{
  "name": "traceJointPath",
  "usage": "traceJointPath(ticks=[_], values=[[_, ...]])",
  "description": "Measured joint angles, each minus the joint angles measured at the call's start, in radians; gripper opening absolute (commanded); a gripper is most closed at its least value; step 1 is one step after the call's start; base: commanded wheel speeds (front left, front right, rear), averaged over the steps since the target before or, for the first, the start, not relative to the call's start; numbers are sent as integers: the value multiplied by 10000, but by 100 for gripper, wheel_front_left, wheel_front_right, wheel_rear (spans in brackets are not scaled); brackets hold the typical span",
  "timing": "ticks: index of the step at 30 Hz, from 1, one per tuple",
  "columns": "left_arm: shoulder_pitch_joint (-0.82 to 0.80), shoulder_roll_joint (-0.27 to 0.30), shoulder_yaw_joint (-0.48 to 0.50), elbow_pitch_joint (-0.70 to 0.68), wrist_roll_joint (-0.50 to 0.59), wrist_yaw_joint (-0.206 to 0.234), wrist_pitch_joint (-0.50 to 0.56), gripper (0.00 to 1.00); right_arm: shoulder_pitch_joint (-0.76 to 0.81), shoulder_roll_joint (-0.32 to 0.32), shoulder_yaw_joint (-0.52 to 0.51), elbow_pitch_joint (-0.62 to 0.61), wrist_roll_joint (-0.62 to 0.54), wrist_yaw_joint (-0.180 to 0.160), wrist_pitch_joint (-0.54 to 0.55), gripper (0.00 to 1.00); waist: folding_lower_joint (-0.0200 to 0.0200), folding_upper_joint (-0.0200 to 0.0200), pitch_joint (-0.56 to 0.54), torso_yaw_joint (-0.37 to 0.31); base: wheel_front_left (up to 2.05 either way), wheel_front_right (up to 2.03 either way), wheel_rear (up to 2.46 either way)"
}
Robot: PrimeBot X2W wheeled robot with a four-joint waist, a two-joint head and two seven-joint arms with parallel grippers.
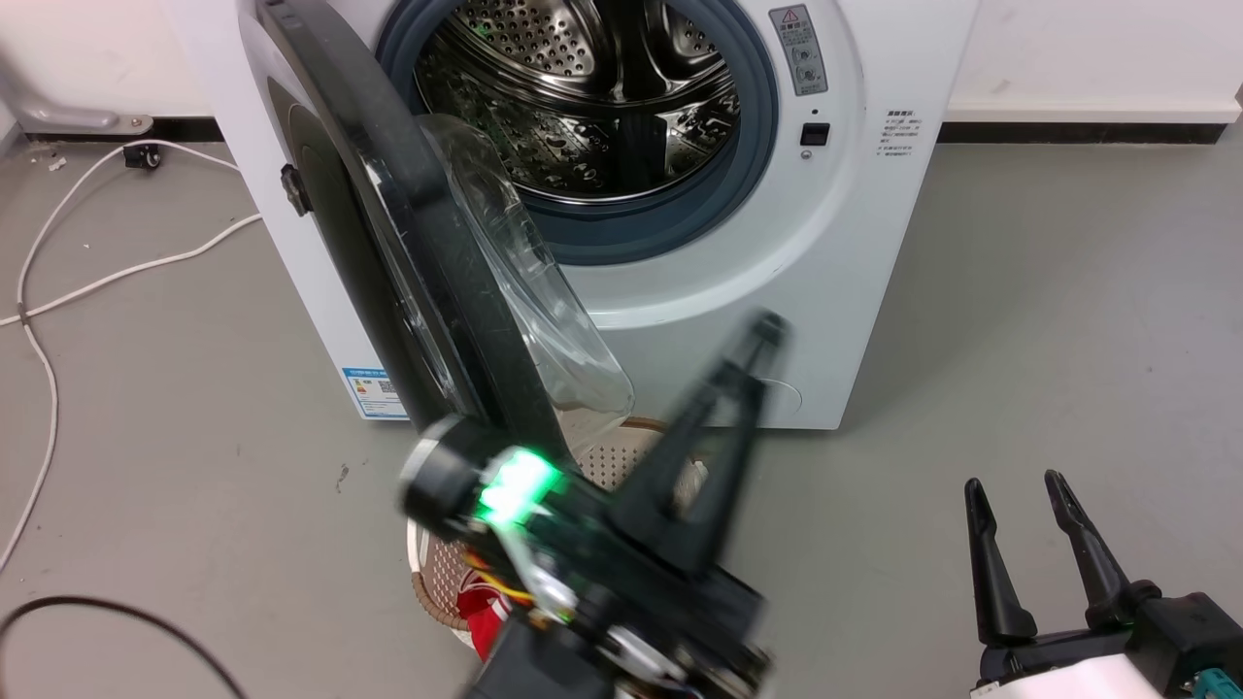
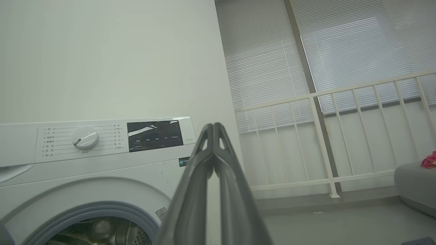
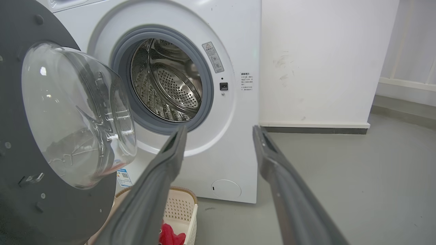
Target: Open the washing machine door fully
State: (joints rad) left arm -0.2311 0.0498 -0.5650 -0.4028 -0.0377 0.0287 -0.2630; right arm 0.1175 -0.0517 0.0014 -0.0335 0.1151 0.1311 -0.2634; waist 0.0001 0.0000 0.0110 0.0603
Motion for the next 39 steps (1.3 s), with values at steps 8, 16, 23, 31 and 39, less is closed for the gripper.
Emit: traceJointPath(ticks=[8,16,23,31,39], values=[[-42,-2,-1582,575,75,-113,-2,0,-21,0,90,27,13,0,2,100,0,0,51,17,0,0,0],[292,40,-2347,1624,155,-305,0,0,-201,0,228,98,13,0,2,100,0,0,127,60,0,0,0],[846,242,-2259,2383,-8,-328,0,0,-295,0,272,146,13,0,2,100,-1,0,246,67,0,0,0],[1237,466,-1741,3156,-123,-244,0,0,-469,0,267,198,12,0,0,100,-1,0,535,25,0,0,0],[1479,554,-865,3751,-274,-82,0,0,-559,0,213,293,71,0,2,100,-1,0,689,-54,0,0,0]])
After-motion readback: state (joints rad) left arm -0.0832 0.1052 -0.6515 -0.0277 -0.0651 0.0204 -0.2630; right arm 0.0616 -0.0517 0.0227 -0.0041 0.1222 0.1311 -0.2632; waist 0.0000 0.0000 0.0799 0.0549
